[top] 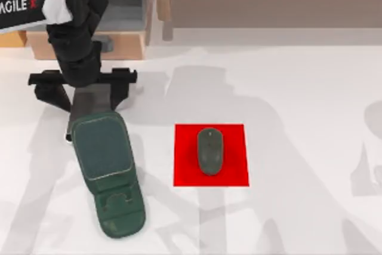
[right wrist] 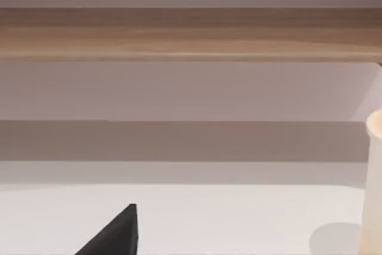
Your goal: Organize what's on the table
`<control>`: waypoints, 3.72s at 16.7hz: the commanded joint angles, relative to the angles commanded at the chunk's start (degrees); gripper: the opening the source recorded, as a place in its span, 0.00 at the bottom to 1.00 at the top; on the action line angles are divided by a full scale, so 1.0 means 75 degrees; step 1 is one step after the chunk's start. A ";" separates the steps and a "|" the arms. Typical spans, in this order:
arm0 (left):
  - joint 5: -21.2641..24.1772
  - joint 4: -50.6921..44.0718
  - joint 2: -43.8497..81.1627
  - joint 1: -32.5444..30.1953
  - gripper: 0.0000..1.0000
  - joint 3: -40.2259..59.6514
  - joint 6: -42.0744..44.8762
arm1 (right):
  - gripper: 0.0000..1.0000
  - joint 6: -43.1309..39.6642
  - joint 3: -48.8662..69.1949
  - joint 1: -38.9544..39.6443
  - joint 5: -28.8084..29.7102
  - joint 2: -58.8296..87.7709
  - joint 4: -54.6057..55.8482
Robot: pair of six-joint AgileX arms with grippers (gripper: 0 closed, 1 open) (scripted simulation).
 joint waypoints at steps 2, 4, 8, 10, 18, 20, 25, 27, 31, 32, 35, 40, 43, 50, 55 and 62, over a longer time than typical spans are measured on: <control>0.0000 0.0000 0.0000 0.0000 0.00 0.0000 0.0000 | 1.00 0.0000 0.0000 0.0000 0.0000 0.0000 0.0000; 0.0000 0.0000 0.0000 0.0000 0.00 0.0000 0.0000 | 1.00 0.0000 0.0000 0.0000 0.0000 0.0000 0.0000; 0.0000 0.0000 0.0000 0.0000 0.00 0.0000 0.0000 | 1.00 0.0000 0.0000 0.0000 0.0000 0.0000 0.0000; -0.0017 -0.0064 -0.0105 -0.0017 0.00 0.0028 0.0017 | 1.00 0.0000 0.0000 0.0000 0.0000 0.0000 0.0000; -0.0020 -0.0789 -0.0376 -0.0021 0.00 0.0484 0.0011 | 1.00 0.0000 0.0000 0.0000 0.0000 0.0000 0.0000; -0.0023 -0.0773 -0.0343 -0.0018 0.00 0.0467 0.0023 | 1.00 0.0000 0.0000 0.0000 0.0000 0.0000 0.0000; -0.1019 -0.0640 -0.1142 -0.0970 0.00 0.0351 -0.1068 | 1.00 0.0000 0.0000 0.0000 0.0000 0.0000 0.0000; -0.1858 -0.0560 -0.1794 -0.1768 0.00 0.0125 -0.1971 | 1.00 0.0000 0.0000 0.0000 0.0000 0.0000 0.0000; -0.3493 -0.0463 -0.2859 -0.3332 0.00 -0.0453 -0.3850 | 1.00 0.0000 0.0000 0.0000 0.0000 0.0000 0.0000; -0.3790 -0.0434 -0.3059 -0.3613 0.00 -0.0600 -0.4209 | 1.00 0.0000 0.0000 0.0000 0.0000 0.0000 0.0000; -0.4660 -0.0385 -0.3690 -0.4486 0.00 -0.1104 -0.5331 | 1.00 0.0000 0.0000 0.0000 0.0000 0.0000 0.0000; -0.5992 -0.0505 -0.4571 -0.5812 0.00 -0.2064 -0.7221 | 1.00 0.0000 0.0000 0.0000 0.0000 0.0000 0.0000; -0.6681 -0.0623 -0.5067 -0.6549 0.00 -0.2629 -0.8190 | 1.00 0.0000 0.0000 0.0000 0.0000 0.0000 0.0000; -0.8075 -0.1837 -0.6464 -0.8066 0.00 -0.4974 -1.0869 | 1.00 0.0000 0.0000 0.0000 0.0000 0.0000 0.0000; -0.8427 -0.2181 -0.6798 -0.8412 0.00 -0.5456 -1.1369 | 1.00 0.0000 0.0000 0.0000 0.0000 0.0000 0.0000; -0.8123 -0.1708 -0.6737 -0.8657 0.00 -0.5195 -1.0985 | 1.00 0.0000 0.0000 0.0000 0.0000 0.0000 0.0000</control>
